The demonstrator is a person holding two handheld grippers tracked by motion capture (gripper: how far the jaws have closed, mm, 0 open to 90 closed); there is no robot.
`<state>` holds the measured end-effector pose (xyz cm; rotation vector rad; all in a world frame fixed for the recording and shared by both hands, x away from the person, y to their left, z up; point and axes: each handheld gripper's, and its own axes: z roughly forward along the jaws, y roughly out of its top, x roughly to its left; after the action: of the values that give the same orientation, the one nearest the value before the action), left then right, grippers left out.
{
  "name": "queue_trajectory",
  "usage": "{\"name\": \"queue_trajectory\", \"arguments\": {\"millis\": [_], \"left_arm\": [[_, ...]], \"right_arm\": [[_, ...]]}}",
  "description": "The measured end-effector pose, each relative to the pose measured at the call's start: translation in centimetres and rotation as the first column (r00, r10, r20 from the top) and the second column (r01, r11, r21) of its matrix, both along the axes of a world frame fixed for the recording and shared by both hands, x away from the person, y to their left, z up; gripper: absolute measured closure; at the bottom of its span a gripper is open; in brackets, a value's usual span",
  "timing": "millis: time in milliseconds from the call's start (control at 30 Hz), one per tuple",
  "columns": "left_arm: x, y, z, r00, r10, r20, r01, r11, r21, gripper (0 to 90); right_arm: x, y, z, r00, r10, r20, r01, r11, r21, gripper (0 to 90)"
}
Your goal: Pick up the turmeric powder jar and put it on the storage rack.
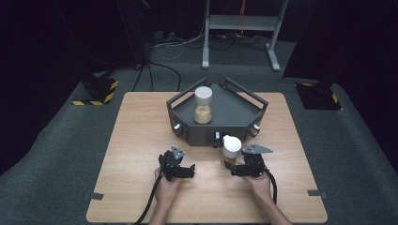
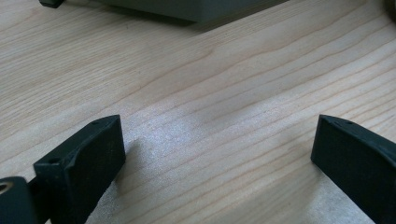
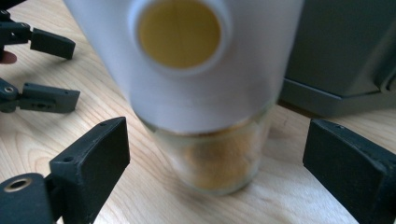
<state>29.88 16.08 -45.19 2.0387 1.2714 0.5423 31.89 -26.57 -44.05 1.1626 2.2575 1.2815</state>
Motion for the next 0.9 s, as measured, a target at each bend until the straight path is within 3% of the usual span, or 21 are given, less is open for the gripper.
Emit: {"name": "queue_trajectory", "arguments": {"millis": [567, 900], "left_arm": [[0.0, 0.0, 0.0, 1.0000, 0.000, 0.000, 0.000, 1.0000, 0.000, 2.8], [0.0, 0.0, 0.0, 1.0000, 0.000, 0.000, 0.000, 1.0000, -0.001, 2.8]], "right_arm": [[0.5, 1.3, 0.3, 0.9995, -0.016, 0.025, 0.016, 1.000, 0.013, 12.7], [0.3, 2.1, 0.3, 0.9983, -0.024, 0.053, 0.024, 1.000, -0.006, 18.2]]}}
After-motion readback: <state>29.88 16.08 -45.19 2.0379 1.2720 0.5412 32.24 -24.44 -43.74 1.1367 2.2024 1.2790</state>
